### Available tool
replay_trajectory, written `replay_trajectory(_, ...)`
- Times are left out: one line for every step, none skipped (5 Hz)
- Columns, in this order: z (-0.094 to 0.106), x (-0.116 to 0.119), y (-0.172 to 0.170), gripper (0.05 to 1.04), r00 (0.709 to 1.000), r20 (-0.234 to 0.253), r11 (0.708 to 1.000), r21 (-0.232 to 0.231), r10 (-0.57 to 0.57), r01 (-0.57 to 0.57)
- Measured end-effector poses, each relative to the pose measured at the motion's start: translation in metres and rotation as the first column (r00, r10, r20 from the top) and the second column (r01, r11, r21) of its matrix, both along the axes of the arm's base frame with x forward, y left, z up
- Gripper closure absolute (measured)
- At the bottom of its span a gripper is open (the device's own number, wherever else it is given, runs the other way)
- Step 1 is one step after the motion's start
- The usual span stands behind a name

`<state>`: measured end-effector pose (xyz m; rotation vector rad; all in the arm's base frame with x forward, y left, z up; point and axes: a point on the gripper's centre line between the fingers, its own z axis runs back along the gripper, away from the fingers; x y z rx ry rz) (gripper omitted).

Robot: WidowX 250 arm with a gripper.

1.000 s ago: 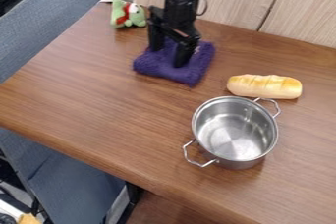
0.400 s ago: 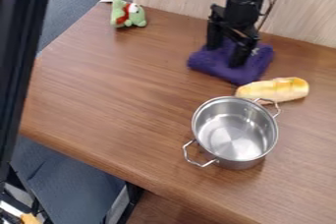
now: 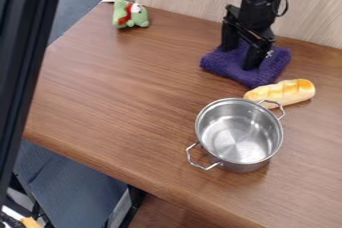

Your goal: Move the violet cloth to the top left of the bread

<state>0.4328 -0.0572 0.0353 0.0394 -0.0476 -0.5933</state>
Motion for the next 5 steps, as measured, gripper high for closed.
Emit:
replay_trajectory(0.008, -0.002, 0.004, 0.083, 1.0, 0.002, 1.0, -0.015, 0.003, -0.003)
replay_trajectory(0.039, -0.002, 0.015, 0.083, 0.998, 0.056, 0.999, -0.041, 0.021, -0.018)
replay_trajectory(0.075, -0.007, 0.034, 0.083, 0.99, 0.138, 0.998, -0.049, 0.038, -0.031)
replay_trajectory(0.091, -0.017, 0.042, 0.083, 0.981, 0.194, 1.0, -0.018, 0.028, -0.025)
replay_trajectory(0.092, -0.016, 0.041, 0.083, 0.98, 0.197, 1.0, -0.017, 0.028, -0.025)
